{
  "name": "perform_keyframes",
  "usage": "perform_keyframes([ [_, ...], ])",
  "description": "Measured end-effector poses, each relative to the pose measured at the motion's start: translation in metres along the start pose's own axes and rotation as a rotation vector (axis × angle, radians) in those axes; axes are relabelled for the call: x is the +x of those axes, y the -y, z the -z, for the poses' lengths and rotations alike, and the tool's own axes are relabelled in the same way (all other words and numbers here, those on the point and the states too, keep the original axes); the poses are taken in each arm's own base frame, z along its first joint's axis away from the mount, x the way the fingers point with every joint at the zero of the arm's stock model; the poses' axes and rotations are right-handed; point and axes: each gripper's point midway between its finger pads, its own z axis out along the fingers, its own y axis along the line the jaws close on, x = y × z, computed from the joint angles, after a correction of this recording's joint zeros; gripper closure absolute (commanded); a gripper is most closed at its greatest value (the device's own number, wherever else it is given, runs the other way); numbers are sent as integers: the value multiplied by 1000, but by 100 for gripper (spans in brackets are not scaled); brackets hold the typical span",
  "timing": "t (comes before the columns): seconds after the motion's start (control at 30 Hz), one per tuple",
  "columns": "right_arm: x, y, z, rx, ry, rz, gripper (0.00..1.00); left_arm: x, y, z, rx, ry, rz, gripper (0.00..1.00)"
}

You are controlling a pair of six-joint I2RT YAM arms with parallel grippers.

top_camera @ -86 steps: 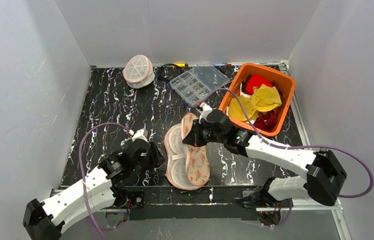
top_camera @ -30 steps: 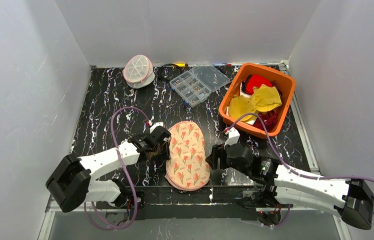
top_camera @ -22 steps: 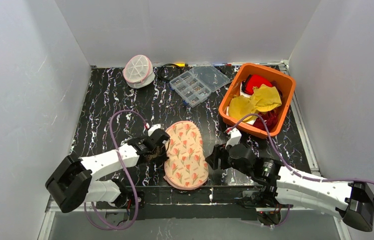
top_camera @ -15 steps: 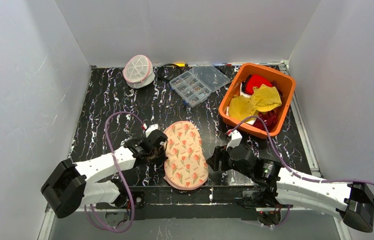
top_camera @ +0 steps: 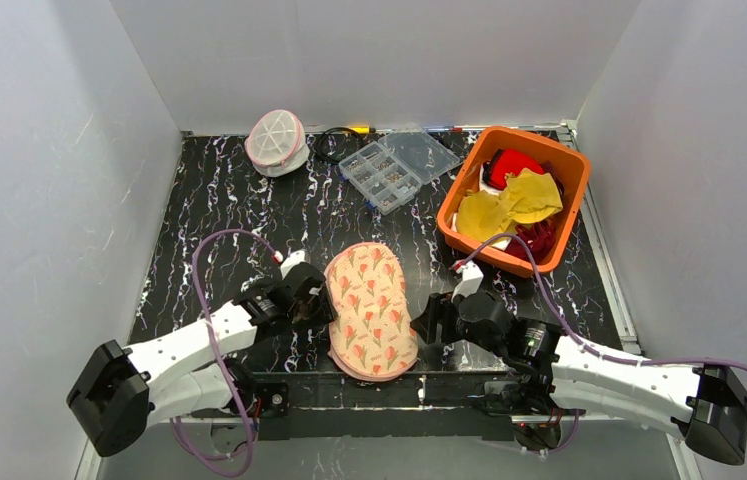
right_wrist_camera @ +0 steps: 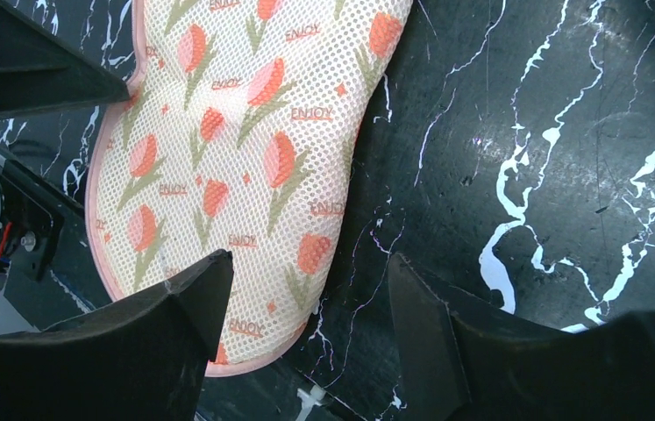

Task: Unzip the laundry bag and remove the bra
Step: Move the laundry bag to the center of the board.

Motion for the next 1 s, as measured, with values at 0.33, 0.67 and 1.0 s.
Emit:
perform_keyframes([
  [0.33, -2, 0, 4, -6, 7, -5, 25, -5, -3, 14, 19, 30, -20, 2],
  [0.67, 3, -6, 5, -34, -18, -24, 25, 15, -2, -9, 31, -70, -10, 12],
  [1.0, 7, -8, 5, -45, -41, -26, 25, 21, 11, -9, 141, -73, 106, 12],
])
